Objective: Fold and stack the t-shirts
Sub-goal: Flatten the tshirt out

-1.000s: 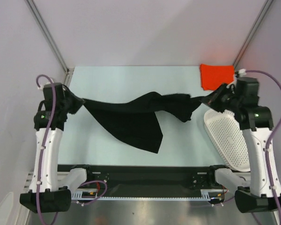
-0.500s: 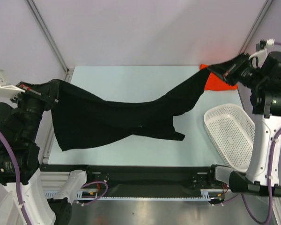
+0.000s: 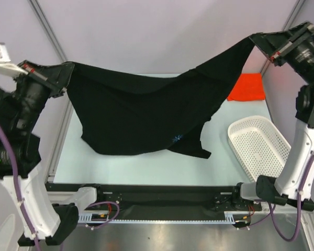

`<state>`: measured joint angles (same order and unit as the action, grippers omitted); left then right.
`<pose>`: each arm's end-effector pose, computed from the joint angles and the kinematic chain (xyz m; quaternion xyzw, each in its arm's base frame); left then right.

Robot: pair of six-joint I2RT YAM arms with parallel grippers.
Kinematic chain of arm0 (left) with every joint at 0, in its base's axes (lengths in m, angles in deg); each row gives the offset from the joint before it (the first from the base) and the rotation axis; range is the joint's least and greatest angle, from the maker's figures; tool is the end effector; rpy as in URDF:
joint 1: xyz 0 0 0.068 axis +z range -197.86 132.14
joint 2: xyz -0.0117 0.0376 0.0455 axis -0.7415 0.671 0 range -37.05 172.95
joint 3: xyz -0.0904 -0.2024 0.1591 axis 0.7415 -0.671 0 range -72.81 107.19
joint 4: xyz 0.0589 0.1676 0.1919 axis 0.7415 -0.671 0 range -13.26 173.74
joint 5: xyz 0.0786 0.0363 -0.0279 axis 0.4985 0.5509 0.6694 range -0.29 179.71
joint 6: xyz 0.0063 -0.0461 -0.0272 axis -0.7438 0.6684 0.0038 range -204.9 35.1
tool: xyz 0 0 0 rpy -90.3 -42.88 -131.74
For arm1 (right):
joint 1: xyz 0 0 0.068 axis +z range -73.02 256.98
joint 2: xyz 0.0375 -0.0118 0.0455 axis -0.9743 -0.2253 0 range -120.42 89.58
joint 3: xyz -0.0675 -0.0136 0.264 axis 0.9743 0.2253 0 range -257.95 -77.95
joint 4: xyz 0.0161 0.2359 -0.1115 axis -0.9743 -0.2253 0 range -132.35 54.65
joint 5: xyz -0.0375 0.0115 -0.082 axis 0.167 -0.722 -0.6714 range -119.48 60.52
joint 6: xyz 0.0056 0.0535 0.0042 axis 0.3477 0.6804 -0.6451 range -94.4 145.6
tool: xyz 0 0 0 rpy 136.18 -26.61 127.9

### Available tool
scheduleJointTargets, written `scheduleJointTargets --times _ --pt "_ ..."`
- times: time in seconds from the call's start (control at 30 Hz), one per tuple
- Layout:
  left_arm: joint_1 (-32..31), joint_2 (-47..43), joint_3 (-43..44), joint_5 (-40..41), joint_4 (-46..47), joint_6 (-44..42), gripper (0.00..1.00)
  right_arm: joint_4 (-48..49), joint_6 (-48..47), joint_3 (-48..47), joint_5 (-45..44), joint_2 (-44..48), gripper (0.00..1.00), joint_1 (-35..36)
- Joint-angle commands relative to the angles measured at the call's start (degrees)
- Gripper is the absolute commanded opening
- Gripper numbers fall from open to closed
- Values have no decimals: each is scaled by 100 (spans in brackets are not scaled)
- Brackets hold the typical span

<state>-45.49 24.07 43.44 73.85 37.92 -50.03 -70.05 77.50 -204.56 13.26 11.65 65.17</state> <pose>0.0906 -0.0060 0.5976 -0.1051 0.6412 -0.2970 0.6997 0.1797 -0.0130 0.6194 0.0588 0.6386 0.4623 0.6124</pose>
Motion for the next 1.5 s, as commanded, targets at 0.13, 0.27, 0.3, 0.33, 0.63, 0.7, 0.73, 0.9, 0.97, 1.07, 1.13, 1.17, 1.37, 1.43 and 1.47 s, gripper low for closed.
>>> scheduleJointTargets --times 0.13,0.27,0.3,0.33,0.63,0.7,0.73,0.9,0.97,1.07,1.13,1.17,1.37,1.43,1.47 --pt "-17 -1022 425 116 -269 -516 0 1052 -153 -1340 -503 892 0 -14" --pt "-17 -1217 759 188 -296 -552 0 1079 -364 -1753 -1065 1096 0 65" --pt "-17 -1225 1003 197 -322 -560 0 1131 -391 -1858 -1153 1122 0 143" --pt "-17 -1217 1153 241 -357 -578 1 1245 -426 -1876 -1267 1148 0 188" --pt "-26 -1296 1095 1286 3 -763 0 2572 -242 -1253 -2192 1026 0 812" --pt "-26 -1261 515 1568 126 -544 0 3036 -6 -788 -2069 781 0 768" --pt "-26 -1278 235 1725 439 -421 0 3231 117 -595 -1964 684 0 725" --pt "-35 -1235 -2086 1963 1602 -34 0 4136 330 355 -1725 -203 0 882" --pt "-35 -1025 -2542 1947 1953 134 0 4182 102 522 -1743 -687 0 1014" --pt "-35 -892 -3603 1998 2716 107 0 4400 -13 1031 -1620 -1257 0 1164" --pt "-9 -778 -4064 2104 3164 29 0 4691 -83 1583 -1733 -1426 0 1347" --pt "0 -708 -4475 2122 3315 -15 0 4718 -284 1699 -1795 -1670 0 1401" --pt "324 661 -5374 2096 4563 -367 0 4648 -795 1552 -1997 -2963 0 1656" --pt "474 1554 -5402 1816 5202 -376 0 4551 -866 1306 -2024 -3683 0 1673" --pt "579 1874 -5298 1692 5389 -428 0 4533 -831 948 -2024 -3973 0 1674"
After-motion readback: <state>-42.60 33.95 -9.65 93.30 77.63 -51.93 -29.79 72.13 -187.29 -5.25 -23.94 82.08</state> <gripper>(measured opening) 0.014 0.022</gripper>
